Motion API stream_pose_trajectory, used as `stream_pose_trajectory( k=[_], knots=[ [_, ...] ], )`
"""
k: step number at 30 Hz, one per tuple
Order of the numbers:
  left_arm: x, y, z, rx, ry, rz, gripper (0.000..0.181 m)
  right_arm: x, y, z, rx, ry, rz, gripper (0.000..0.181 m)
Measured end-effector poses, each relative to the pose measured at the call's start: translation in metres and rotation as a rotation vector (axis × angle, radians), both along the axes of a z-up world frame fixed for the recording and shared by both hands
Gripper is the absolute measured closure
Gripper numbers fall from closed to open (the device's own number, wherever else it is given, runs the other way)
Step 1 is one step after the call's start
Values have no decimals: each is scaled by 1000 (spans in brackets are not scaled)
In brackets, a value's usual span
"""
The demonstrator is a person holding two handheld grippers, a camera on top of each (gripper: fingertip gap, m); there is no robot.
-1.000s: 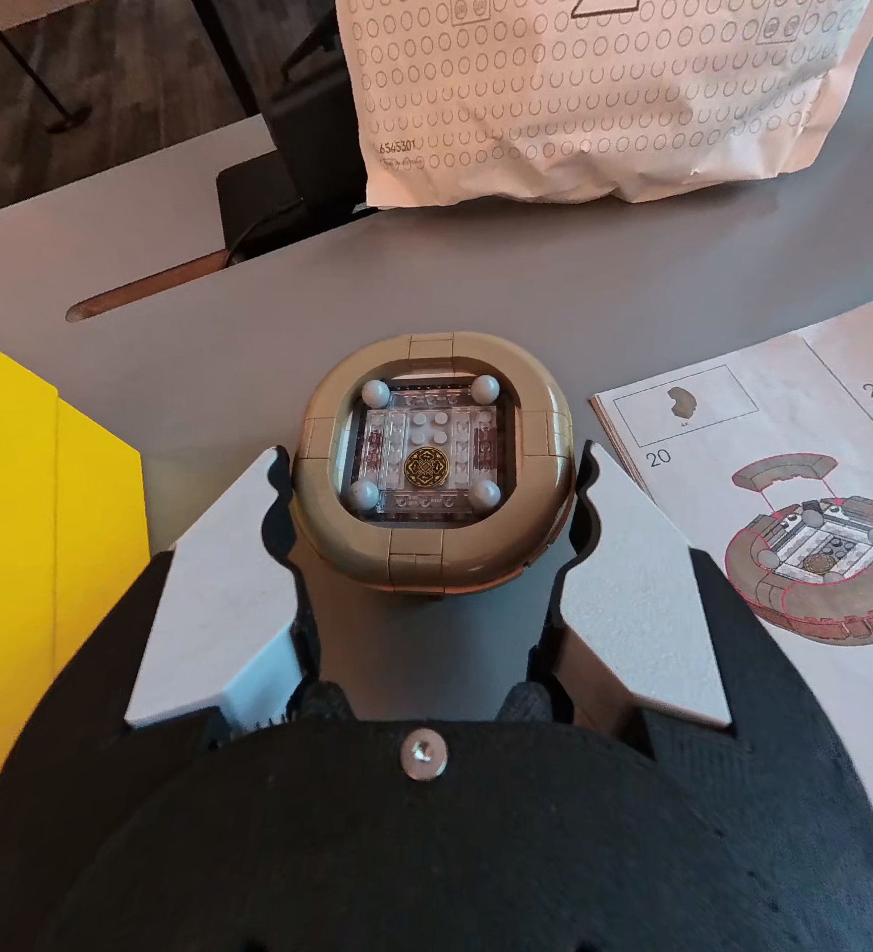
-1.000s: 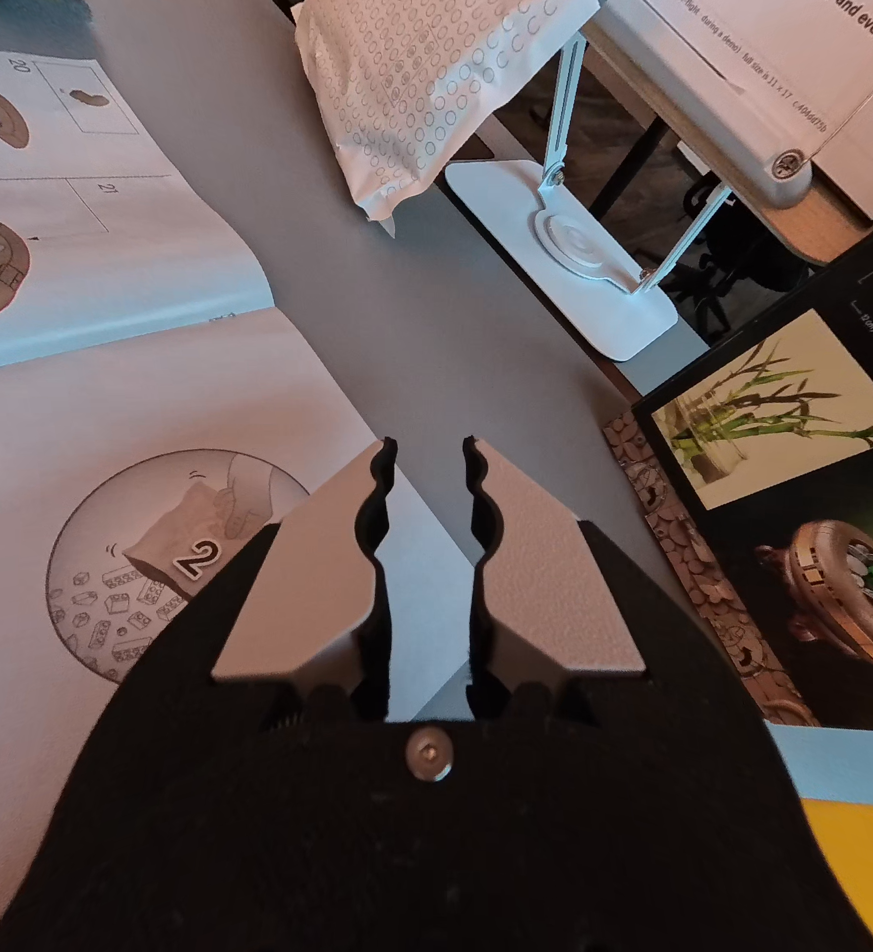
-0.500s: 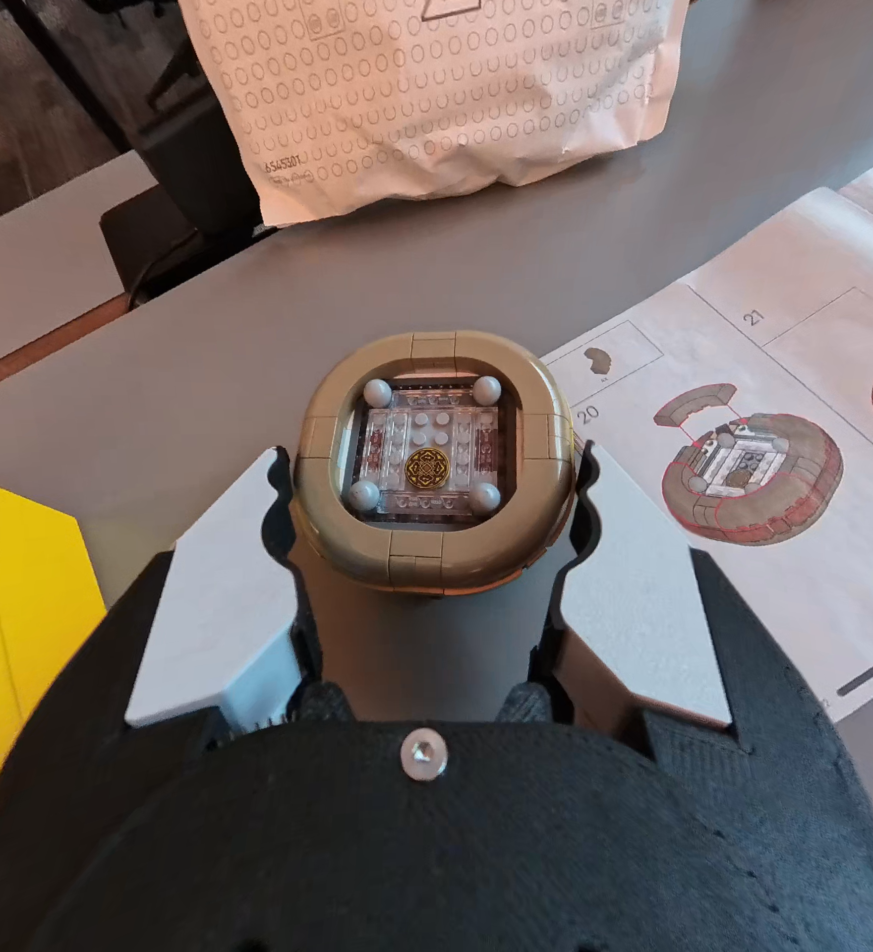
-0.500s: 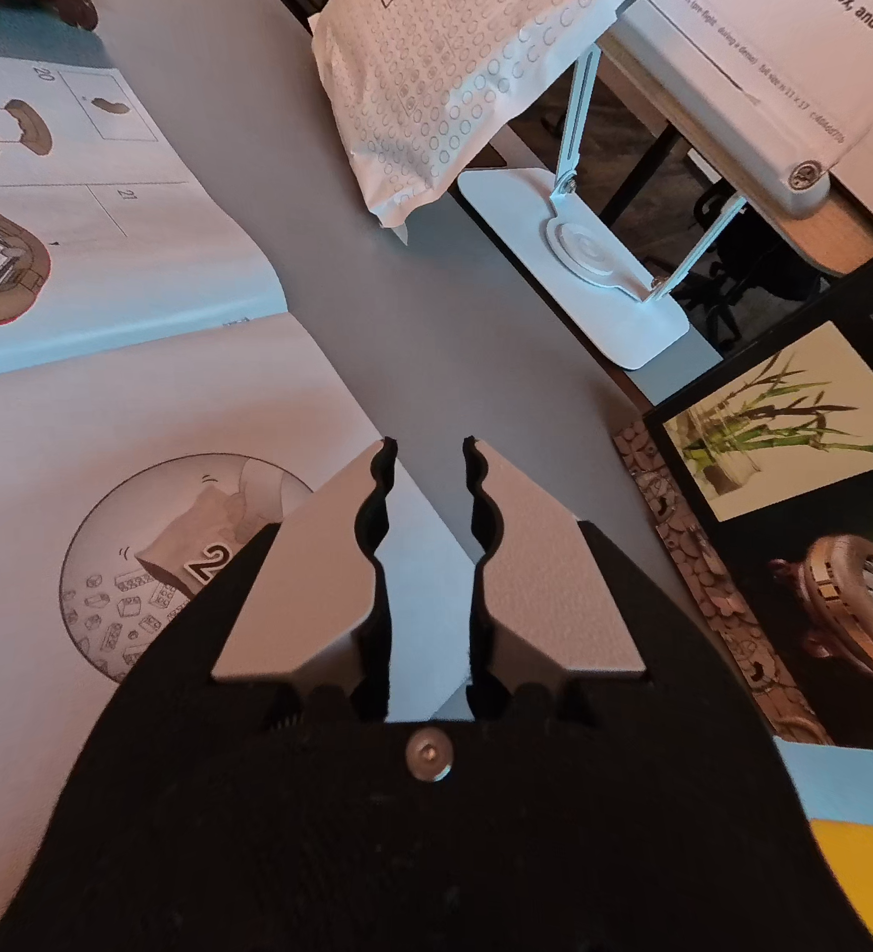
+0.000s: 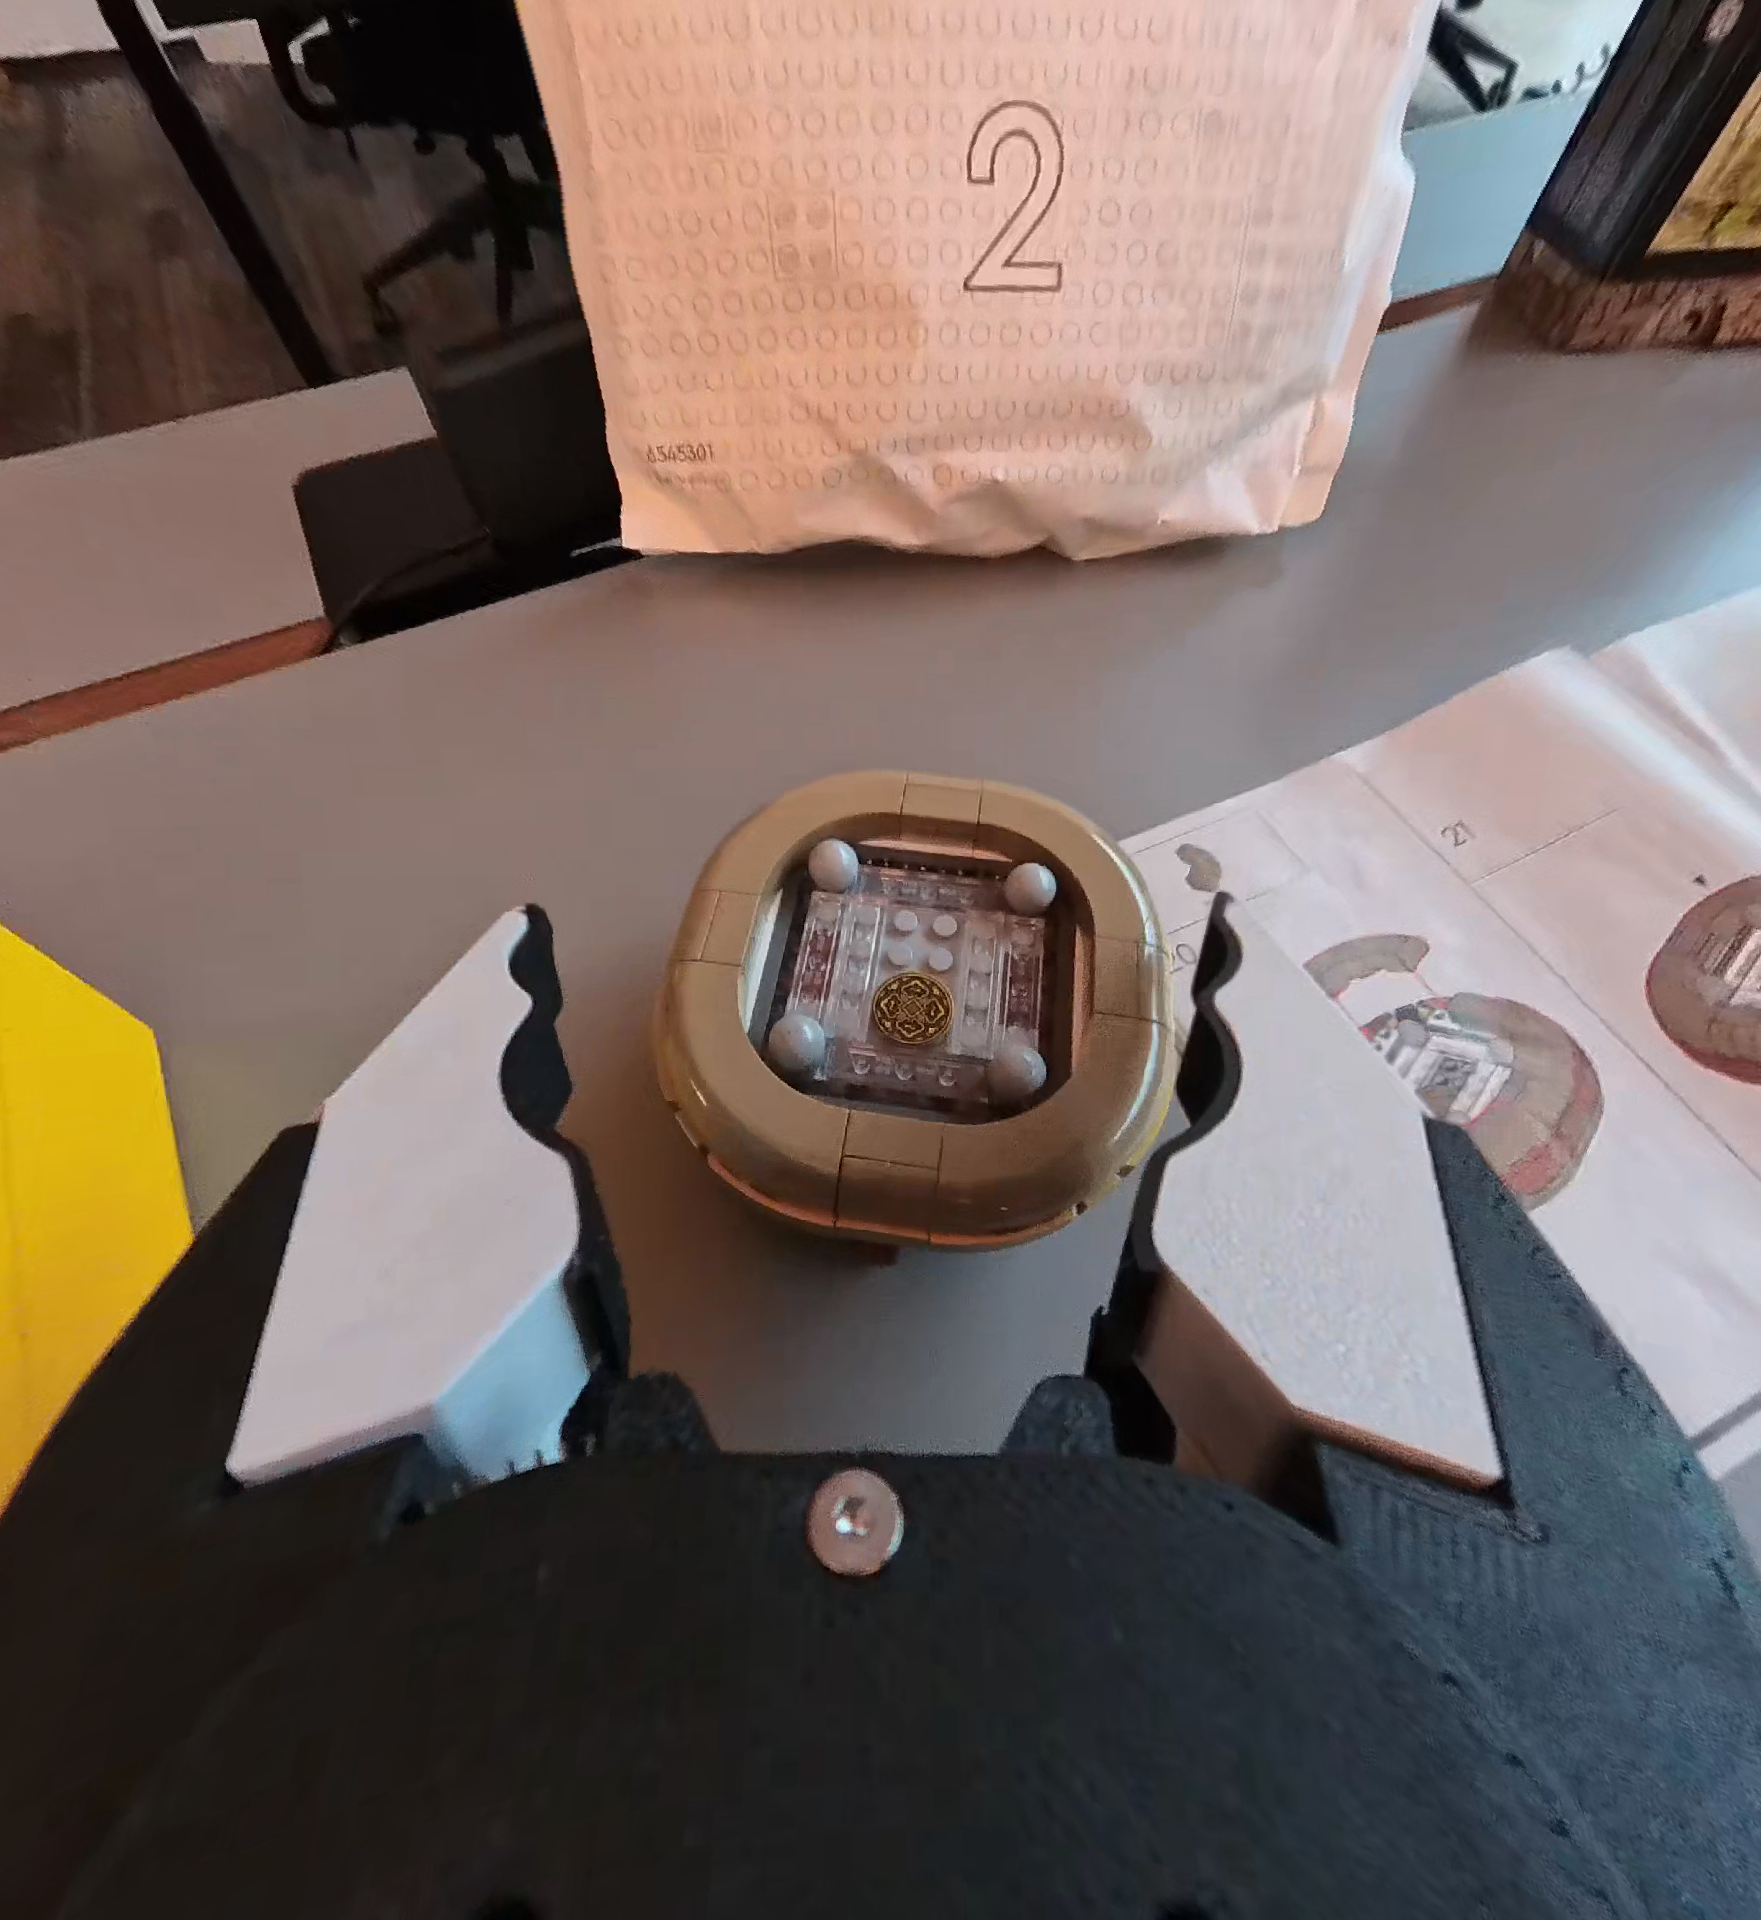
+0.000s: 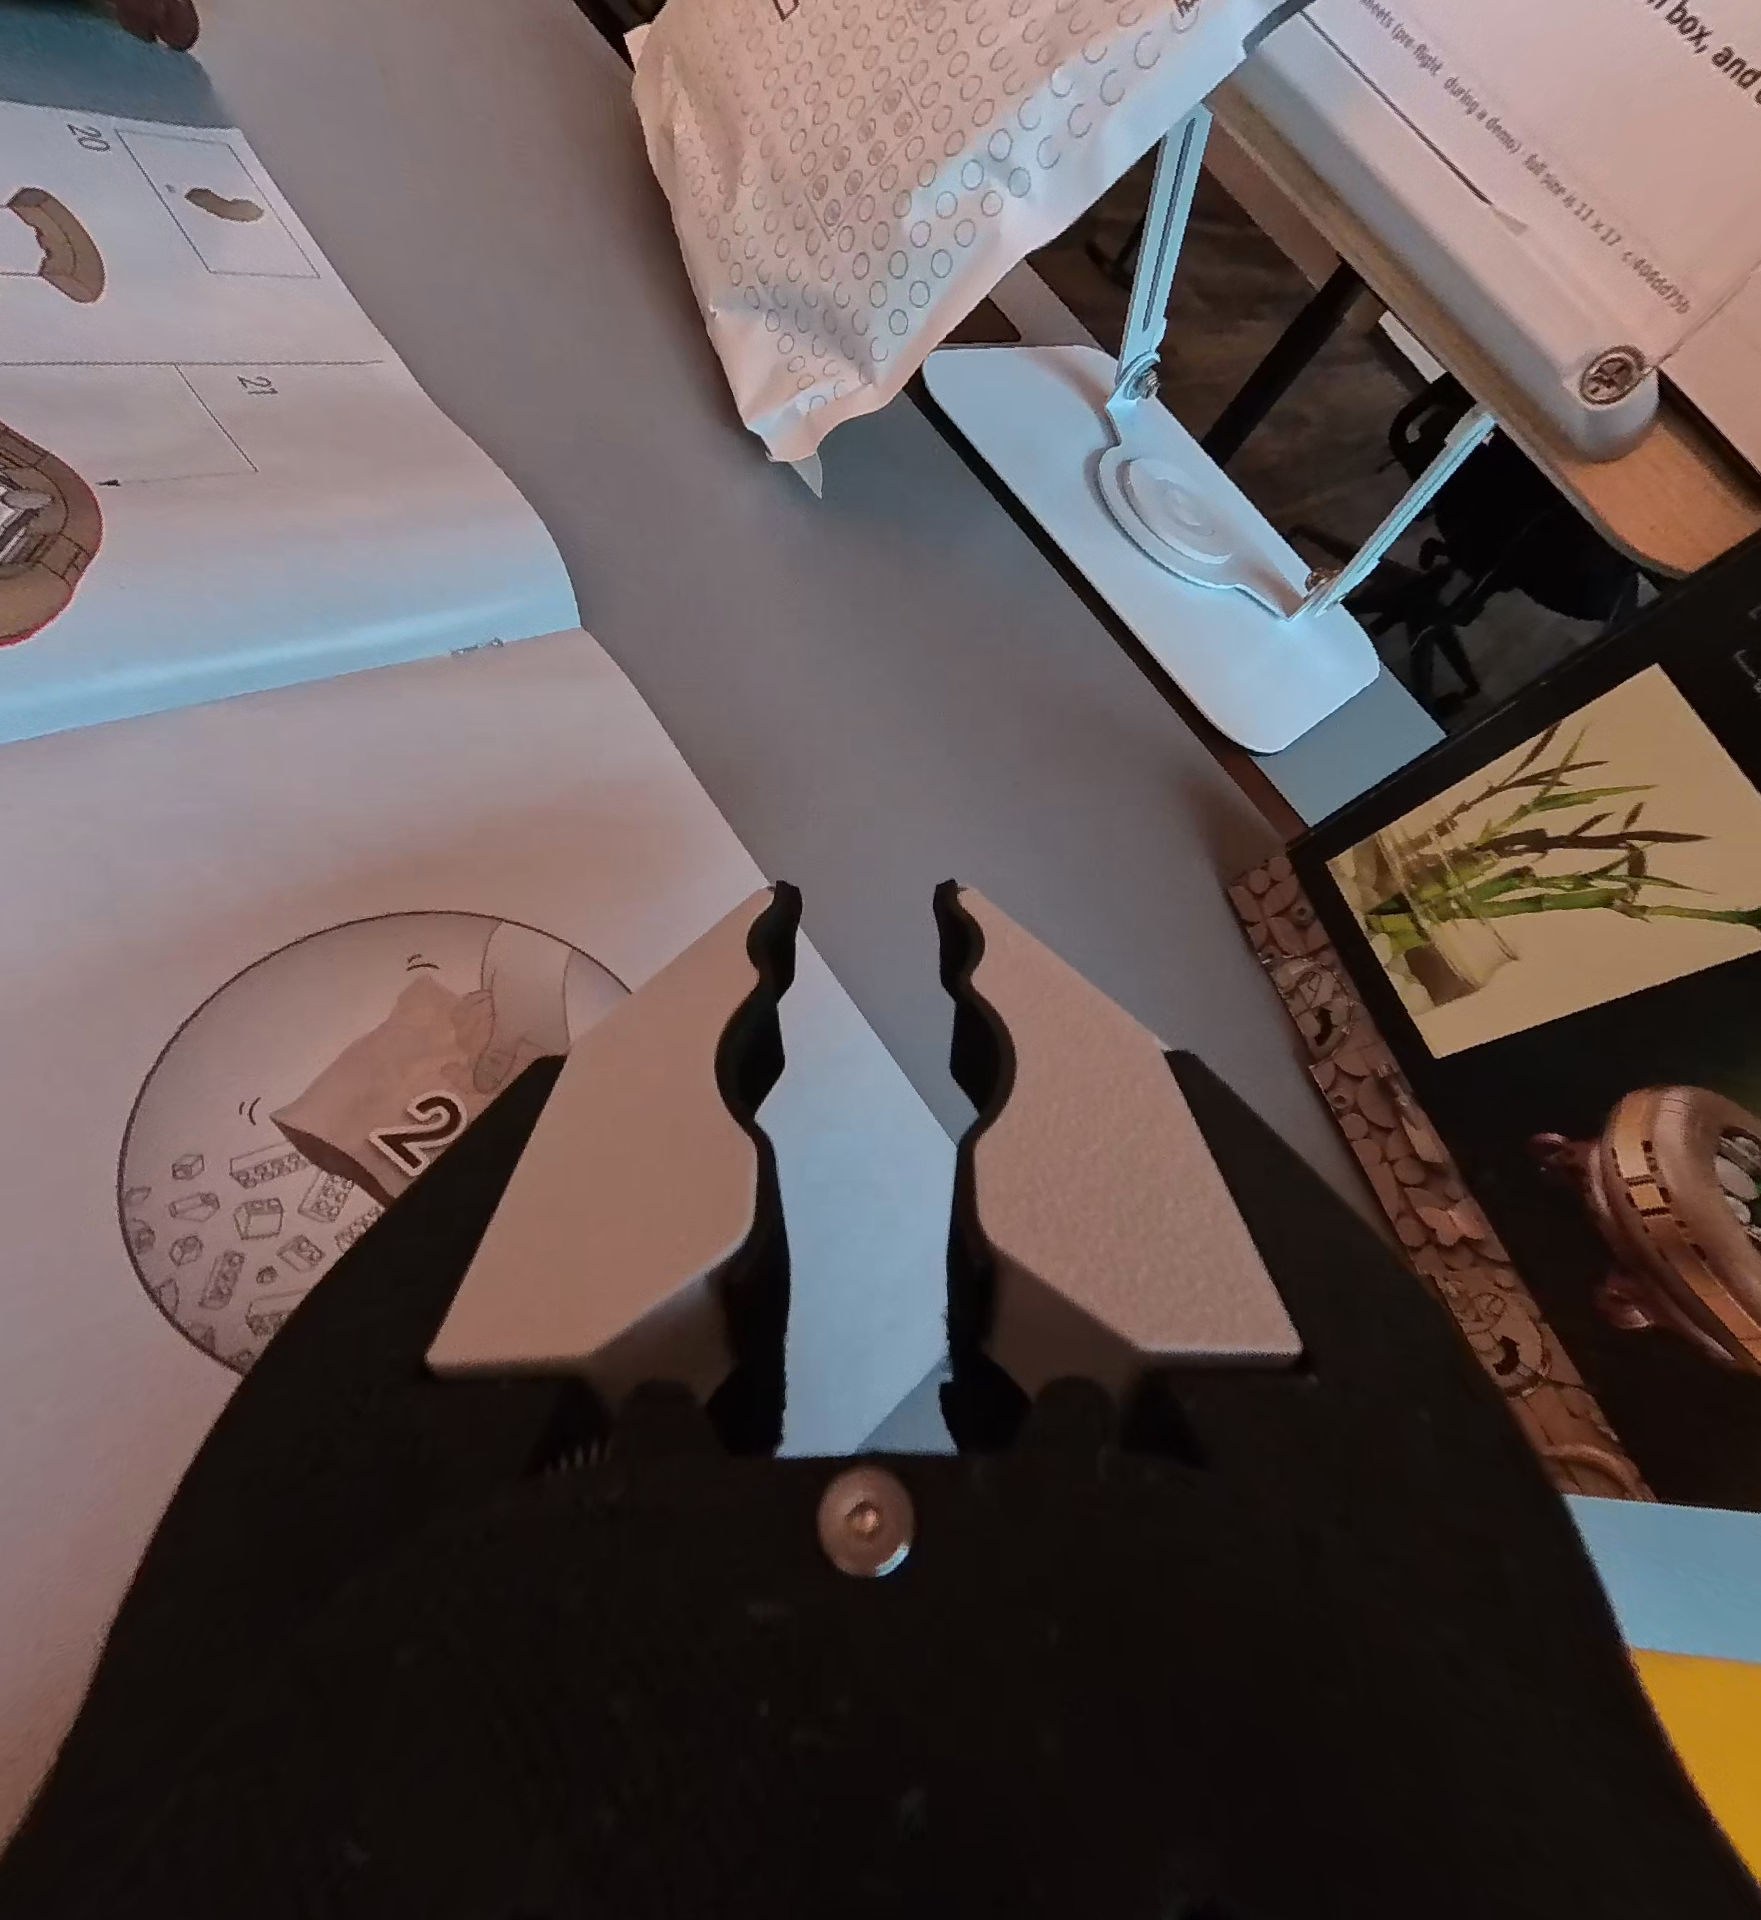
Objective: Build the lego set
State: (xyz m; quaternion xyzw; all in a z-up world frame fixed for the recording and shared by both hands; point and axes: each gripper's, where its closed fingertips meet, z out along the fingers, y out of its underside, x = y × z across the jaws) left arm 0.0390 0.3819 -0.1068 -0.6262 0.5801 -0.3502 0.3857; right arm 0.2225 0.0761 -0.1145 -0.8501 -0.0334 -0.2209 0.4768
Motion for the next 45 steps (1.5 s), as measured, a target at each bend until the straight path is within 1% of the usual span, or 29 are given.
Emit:
stream_pose_trajectory(
  k=[3,6,9,23,26,32,37,40,42,45],
  knots=[
    [-1,0,-2,15,11,-3,63,-3,2,3,2,-9,12,155],
    [-2,2,-7,13,38,10,68,-4,2,3,-12,-39,18,155],
    [-2,2,-7,-27,33,14,72,-3,1,1,-13,-31,16,155],
    [-1,2,-7,-41,21,24,75,-5,2,0,-19,-34,20,155],
    [-1,4,-2,-37,1,35,74,-5,3,0,-21,-35,22,155],
    [-1,3,21,-28,-92,44,77,-5,3,-1,-27,-38,23,155],
    [-3,7,16,-31,-63,58,74,-6,3,-1,-30,-39,24,155],
    [-5,13,16,-39,-67,88,74,-6,3,-2,-31,-39,25,155],
    [-6,18,20,-71,-97,121,75,-6,3,-2,-32,-39,26,155],
    [-5,21,34,-178,-203,150,75,-7,3,-1,-31,-42,27,155]
  ],
)
